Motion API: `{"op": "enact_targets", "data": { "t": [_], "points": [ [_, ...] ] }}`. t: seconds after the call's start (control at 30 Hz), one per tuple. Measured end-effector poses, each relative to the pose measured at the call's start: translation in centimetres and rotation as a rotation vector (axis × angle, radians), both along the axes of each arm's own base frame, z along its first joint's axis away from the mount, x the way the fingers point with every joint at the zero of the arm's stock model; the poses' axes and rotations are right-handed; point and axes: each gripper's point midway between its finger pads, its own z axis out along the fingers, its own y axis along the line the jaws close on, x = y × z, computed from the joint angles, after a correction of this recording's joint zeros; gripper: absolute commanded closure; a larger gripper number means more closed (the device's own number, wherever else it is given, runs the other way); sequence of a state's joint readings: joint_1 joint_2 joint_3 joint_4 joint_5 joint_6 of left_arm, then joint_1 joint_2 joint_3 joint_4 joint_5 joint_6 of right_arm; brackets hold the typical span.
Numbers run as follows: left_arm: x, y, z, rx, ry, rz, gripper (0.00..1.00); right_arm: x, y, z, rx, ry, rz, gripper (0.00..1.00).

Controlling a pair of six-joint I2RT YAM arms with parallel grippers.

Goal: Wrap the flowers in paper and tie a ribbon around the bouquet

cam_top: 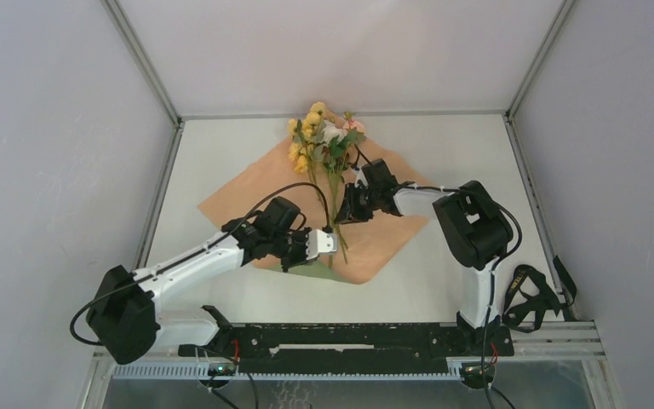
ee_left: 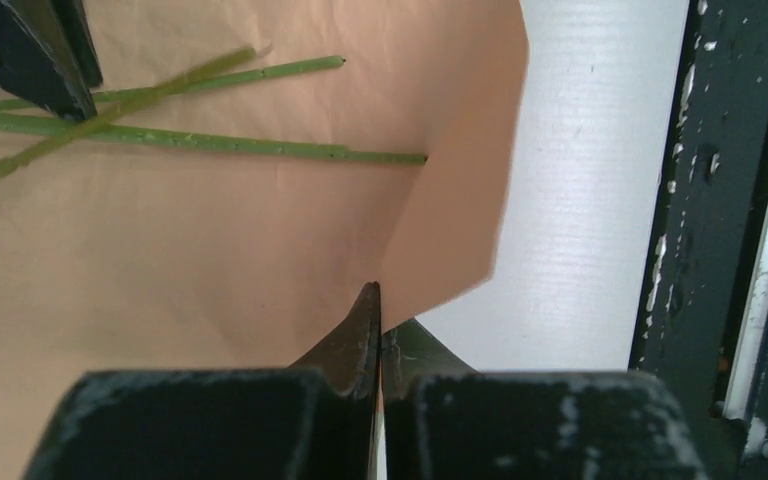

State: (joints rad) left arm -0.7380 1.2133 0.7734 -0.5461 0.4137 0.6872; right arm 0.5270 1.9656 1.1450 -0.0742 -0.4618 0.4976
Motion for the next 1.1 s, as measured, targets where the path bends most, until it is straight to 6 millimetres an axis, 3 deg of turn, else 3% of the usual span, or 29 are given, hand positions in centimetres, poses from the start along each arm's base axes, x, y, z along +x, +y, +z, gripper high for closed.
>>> {"op": "enact_targets", "data": {
  "t": [0.1, 0.23, 0.47, 0.7, 0.93, 1.0, 1.1],
  "points": [
    [0.4, -0.3, -0.4, -0.019, 0.065, 0.016, 1.0, -1.4, 0.9, -0.3, 0.039, 0.017, 0.005, 0.72],
    [1.3, -0.2, -0.9, -0.041, 0.134, 0.059, 1.0, -4.7, 0.5, -0.6, 0.107, 0.075, -0.01, 0.72],
    [2.6, 0.0, -1.2, -0.058, 0.178, 0.101, 1.0, -7.0, 0.9, 0.3, 0.191, 0.137, 0.039, 0.6],
    [4.4, 0.4, -1.5, -0.064, 0.213, 0.169, 1.0, -8.4, -1.1, 3.8, 0.168, 0.08, 0.114, 0.45],
    [5.4, 0.2, -1.9, -0.048, 0.272, 0.213, 1.0, -11.1, -3.2, 8.5, 0.201, -0.135, 0.216, 0.36],
    [5.5, 0.3, -2.1, -0.04, 0.294, 0.226, 1.0, -11.9, -3.3, 9.1, 0.226, -0.18, 0.248, 0.35],
    [5.6, 0.4, -2.3, -0.032, 0.324, 0.245, 1.0, -13.1, -2.8, 8.4, 0.228, -0.2, 0.299, 0.33]
  ]
}}
